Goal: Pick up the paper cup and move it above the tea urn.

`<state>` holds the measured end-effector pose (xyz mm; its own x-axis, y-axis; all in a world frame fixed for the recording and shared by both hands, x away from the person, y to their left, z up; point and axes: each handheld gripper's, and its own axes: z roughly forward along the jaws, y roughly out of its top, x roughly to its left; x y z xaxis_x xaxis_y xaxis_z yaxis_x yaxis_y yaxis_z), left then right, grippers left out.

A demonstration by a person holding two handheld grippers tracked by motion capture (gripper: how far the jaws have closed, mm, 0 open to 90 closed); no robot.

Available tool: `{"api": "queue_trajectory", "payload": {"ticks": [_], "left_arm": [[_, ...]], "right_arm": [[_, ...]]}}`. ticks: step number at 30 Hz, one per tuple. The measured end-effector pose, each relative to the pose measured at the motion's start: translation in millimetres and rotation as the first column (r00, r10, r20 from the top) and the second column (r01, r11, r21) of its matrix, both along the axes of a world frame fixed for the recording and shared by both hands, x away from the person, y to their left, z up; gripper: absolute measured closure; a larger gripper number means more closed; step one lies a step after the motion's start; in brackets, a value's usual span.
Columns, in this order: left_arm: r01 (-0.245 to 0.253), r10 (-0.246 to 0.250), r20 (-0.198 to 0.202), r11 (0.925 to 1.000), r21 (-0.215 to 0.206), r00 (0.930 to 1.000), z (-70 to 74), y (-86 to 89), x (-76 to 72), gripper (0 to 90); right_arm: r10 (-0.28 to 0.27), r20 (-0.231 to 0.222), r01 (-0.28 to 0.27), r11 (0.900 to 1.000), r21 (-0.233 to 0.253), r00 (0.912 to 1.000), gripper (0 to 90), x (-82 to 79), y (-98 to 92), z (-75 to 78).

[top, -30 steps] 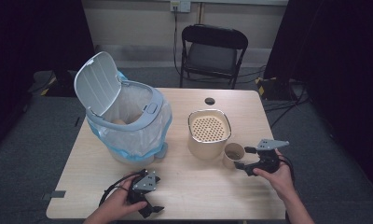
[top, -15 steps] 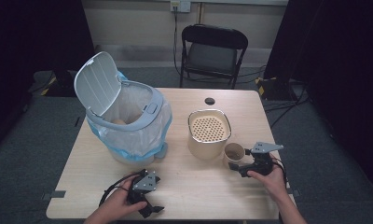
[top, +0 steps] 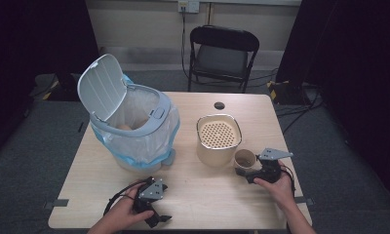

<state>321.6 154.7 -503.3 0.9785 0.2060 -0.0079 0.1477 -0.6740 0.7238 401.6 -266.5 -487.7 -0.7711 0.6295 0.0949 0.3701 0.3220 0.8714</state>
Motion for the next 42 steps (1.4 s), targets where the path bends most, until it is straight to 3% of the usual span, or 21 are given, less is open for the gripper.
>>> {"api": "queue_trajectory", "payload": {"ticks": [5, 12, 18, 31, 42], "left_arm": [[0.001, 0.0, 0.0, 1.0, 0.003, 1.0, 0.2, 0.1, 0.0, 0.0], [0.0, 0.0, 0.0, 1.0, 0.002, 1.0, 0.2, 0.1, 0.0, 0.0], [0.001, -0.001, -0.001, 1.0, 0.003, 1.0, 0.3, 0.1, 0.0, 0.0], [0.0, 0.0, 0.0, 1.0, 0.001, 1.0, 0.0, 0.0, 0.0, 0.0], [0.004, -0.004, -0.002, 1.0, 0.003, 1.0, 0.2, 0.1, 0.2, 0.0]], "right_arm": [[-0.004, 0.001, 0.004, 1.0, -0.008, 1.0, 16.3, 1.3, 6.3, -1.0], [-0.022, 0.02, 0.021, 0.999, 0.027, 0.9996, 21.4, 3.8, 6.9, 0.6], [-0.028, 0.026, 0.027, 1.0, 0.016, 0.9993, 23.3, 2.9, 7.0, 1.0], [-0.047, 0.036, 0.048, 0.998, -0.04, 0.9983, 25.5, 2.4, -8.2, 12.9], [-0.074, 0.057, 0.079, 0.993, -0.093, 0.9956, 26.0, 12.6, -23.4, 27.4]]}}
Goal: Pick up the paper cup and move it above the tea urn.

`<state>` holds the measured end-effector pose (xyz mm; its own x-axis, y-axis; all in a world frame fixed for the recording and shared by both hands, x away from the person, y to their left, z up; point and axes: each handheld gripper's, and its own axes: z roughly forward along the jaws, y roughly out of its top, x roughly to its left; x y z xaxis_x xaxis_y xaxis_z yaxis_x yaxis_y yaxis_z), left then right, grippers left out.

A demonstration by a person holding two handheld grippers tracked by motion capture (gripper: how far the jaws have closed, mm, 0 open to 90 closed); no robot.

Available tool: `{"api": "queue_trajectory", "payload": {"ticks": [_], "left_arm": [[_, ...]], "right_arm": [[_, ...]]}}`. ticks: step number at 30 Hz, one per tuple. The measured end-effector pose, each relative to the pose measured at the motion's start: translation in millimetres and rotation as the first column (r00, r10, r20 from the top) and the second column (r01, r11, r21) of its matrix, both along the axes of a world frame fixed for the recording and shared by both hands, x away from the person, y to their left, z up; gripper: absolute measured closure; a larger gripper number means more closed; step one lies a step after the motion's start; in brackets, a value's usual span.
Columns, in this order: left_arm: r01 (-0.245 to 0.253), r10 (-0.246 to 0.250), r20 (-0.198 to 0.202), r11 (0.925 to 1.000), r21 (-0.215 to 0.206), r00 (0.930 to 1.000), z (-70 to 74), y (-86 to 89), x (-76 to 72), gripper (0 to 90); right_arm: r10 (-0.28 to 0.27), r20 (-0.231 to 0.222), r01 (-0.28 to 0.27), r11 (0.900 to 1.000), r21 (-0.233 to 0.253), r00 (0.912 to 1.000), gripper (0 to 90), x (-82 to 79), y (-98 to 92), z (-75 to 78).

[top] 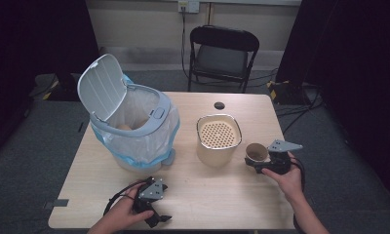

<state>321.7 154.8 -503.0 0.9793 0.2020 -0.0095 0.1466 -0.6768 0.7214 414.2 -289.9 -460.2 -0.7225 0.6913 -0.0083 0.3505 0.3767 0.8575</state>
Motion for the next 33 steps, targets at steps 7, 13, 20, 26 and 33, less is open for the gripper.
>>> {"api": "queue_trajectory", "payload": {"ticks": [7, 13, 20, 26, 33], "left_arm": [[0.0, 0.0, 0.0, 1.0, 0.0, 1.0, 0.0, 0.0, 0.0, 0.0], [0.0, 0.0, 0.0, 1.0, -0.002, 1.0, -0.2, -0.1, 0.1, 0.0], [-0.001, 0.001, 0.001, 1.0, -0.004, 1.0, -0.4, -0.1, 0.0, 0.0], [-0.001, 0.001, 0.001, 1.0, -0.002, 1.0, -0.1, -0.1, 0.0, 0.0], [-0.001, 0.001, 0.0, 1.0, -0.004, 1.0, -0.4, -0.1, 0.0, 0.0]], "right_arm": [[-0.013, 0.001, 0.013, 1.0, -0.014, 0.9999, 26.5, 11.1, -5.0, 5.2], [-0.017, -0.002, 0.017, 1.0, -0.007, 0.9999, 26.8, 23.0, -5.4, 7.6], [-0.026, 0.001, 0.026, 1.0, 0.009, 0.9996, 27.2, 37.1, -4.8, 14.4], [-0.034, 0.004, 0.034, 0.999, 0.013, 0.9994, 27.3, 45.6, -4.7, 21.1], [-0.024, 0.017, 0.024, 1.0, -0.004, 0.9996, 27.5, 56.0, -2.1, 32.5]]}}
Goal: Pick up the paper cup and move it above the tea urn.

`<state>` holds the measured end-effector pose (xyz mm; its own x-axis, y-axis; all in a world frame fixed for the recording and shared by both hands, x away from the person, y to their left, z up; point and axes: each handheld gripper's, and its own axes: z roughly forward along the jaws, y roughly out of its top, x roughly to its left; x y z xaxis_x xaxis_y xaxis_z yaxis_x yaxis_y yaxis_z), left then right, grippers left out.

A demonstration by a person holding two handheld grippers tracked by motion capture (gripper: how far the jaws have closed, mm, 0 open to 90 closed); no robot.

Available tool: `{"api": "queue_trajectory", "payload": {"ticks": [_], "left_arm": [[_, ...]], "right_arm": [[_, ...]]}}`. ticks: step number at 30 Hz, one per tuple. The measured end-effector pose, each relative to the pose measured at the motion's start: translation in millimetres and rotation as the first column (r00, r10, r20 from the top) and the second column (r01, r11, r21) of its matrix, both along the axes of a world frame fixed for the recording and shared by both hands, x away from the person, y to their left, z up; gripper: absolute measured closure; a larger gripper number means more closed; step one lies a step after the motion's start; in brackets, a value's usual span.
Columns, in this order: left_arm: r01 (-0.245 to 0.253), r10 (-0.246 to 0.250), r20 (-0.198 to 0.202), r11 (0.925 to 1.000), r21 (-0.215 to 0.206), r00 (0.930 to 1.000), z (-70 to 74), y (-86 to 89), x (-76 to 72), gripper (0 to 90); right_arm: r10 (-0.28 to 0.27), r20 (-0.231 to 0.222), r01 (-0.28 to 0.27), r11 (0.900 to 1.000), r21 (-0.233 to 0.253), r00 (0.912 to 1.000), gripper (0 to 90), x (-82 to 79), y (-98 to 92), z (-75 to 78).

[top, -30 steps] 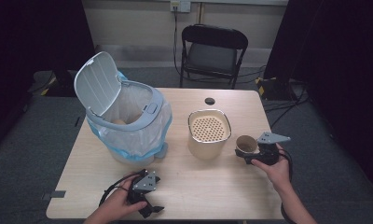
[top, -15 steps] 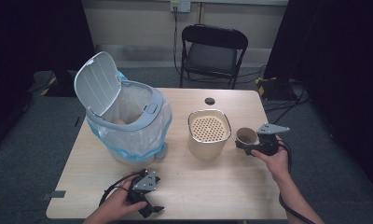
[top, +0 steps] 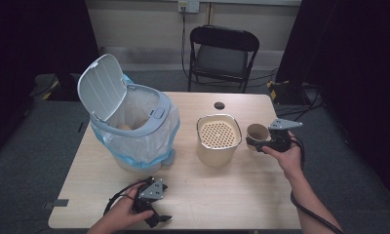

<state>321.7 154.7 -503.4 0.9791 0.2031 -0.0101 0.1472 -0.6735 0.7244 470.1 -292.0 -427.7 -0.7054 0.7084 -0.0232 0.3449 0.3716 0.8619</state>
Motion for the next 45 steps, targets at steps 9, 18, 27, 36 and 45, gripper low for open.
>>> {"api": "queue_trajectory", "payload": {"ticks": [9, 18, 27, 36, 45], "left_arm": [[0.0, 0.0, 0.0, 1.0, 0.0, 1.0, 0.0, 0.0, 0.0, 0.0], [0.0, 0.0, 0.0, 1.0, 0.001, 1.0, 0.1, 0.0, 0.0, 0.0], [0.001, -0.001, -0.001, 1.0, 0.008, 1.0, 0.6, 0.2, 0.0, 0.0], [-0.001, 0.001, 0.0, 1.0, -0.001, 1.0, 0.0, 0.0, -0.1, 0.0], [0.0, 0.0, 0.002, 1.0, -0.001, 1.0, 0.0, 0.0, 0.0, 0.0]], "right_arm": [[0.004, 0.009, -0.004, 1.0, -0.011, 0.9999, 27.7, 15.2, 5.9, 10.5], [-0.004, 0.03, 0.005, 1.0, -0.015, 0.9995, 27.9, 31.2, 8.0, 17.6], [0.002, 0.046, -0.001, 1.0, -0.02, 0.999, 28.1, 44.9, 11.3, 25.3], [0.032, 0.046, -0.03, 0.999, -0.027, 0.9984, 28.2, 52.7, 18.1, 32.2], [0.06, 0.073, -0.055, 0.996, -0.068, 0.9955, 28.2, 59.6, 26.6, 43.5]]}}
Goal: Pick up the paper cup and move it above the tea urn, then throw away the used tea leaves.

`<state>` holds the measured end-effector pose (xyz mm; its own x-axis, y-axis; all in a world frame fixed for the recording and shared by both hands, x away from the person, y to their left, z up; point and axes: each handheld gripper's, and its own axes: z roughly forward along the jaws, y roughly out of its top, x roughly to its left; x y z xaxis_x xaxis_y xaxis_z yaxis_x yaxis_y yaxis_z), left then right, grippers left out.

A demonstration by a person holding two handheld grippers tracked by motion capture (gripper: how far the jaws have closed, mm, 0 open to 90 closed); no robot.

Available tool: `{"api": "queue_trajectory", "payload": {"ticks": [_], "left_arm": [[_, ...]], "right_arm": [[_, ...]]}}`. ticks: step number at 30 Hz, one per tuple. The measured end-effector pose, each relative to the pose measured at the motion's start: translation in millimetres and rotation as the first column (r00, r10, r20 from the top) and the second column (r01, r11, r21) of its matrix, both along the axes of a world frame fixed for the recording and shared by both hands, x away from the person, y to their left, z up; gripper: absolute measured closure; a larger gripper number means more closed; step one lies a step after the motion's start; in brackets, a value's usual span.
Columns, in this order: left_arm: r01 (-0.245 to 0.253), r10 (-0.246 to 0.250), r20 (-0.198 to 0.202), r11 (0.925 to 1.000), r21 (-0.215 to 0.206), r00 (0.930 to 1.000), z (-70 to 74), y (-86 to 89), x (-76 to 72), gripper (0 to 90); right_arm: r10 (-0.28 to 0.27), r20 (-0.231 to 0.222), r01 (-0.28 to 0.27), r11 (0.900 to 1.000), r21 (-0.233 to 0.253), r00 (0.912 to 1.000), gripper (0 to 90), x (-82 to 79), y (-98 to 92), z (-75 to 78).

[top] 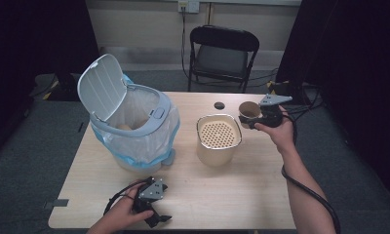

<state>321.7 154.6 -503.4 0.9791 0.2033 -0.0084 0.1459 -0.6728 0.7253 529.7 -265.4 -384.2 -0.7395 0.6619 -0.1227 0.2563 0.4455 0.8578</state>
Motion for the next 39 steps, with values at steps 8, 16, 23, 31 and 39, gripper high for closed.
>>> {"api": "queue_trajectory", "payload": {"ticks": [8, 16, 23, 31, 39], "left_arm": [[-0.001, 0.001, 0.015, 1.0, 0.003, 0.9999, 0.5, 0.3, 0.4, 0.0], [0.0, 0.0, 0.014, 1.0, 0.007, 0.9999, 0.8, 0.4, 0.4, 0.0], [-0.001, 0.001, 0.015, 1.0, 0.003, 0.9999, 0.5, 0.3, 0.4, 0.0], [0.001, -0.002, 0.011, 0.9999, 0.014, 0.9999, 1.4, 0.7, 0.5, 0.0], [0.003, -0.003, 0.011, 0.9999, 0.013, 0.9999, 1.3, 0.8, 0.7, 0.0]], "right_arm": [[0.015, 0.031, -0.014, 1.0, -0.016, 0.9994, 28.3, 6.9, 5.0, 15.9], [0.023, 0.047, -0.022, 1.0, -0.019, 0.9987, 28.3, 9.8, 9.0, 27.1], [0.021, 0.049, -0.02, 1.0, -0.024, 0.9986, 28.4, 9.3, 9.0, 29.9], [0.025, 0.065, -0.023, 0.999, -0.028, 0.9976, 28.7, 7.8, 10.3, 39.2], [0.032, 0.08, -0.03, 0.999, -0.036, 0.9963, 28.7, 6.9, 14.9, 46.9]]}}
